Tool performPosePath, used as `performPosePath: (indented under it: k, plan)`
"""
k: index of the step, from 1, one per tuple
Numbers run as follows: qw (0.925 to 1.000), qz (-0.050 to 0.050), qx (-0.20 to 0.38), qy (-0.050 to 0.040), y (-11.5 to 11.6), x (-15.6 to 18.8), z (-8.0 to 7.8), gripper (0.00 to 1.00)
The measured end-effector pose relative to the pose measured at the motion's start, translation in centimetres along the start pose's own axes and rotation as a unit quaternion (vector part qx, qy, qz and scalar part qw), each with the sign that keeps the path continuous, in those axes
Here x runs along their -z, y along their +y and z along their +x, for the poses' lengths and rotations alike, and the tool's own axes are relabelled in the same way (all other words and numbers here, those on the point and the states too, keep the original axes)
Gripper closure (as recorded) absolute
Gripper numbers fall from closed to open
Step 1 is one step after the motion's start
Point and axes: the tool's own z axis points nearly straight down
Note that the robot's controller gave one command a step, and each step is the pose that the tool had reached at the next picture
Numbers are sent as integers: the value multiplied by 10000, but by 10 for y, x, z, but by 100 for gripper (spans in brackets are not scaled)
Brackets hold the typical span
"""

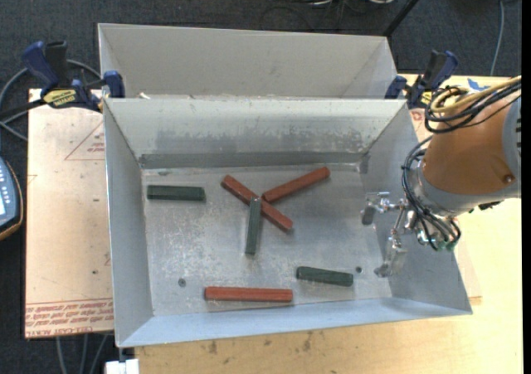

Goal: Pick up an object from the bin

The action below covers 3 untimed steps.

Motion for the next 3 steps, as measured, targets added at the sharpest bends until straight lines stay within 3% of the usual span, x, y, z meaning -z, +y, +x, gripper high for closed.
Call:
performPosePath:
  k: [1, 2, 3]
  plan:
    - [9997, -15, 229, -6, 80, -63, 6, 0]
    - [9998, 6, 196, -67, 75, -57, 3, 100]
    - [10000, -11, 34, -24, 120, -39, 34, 100]
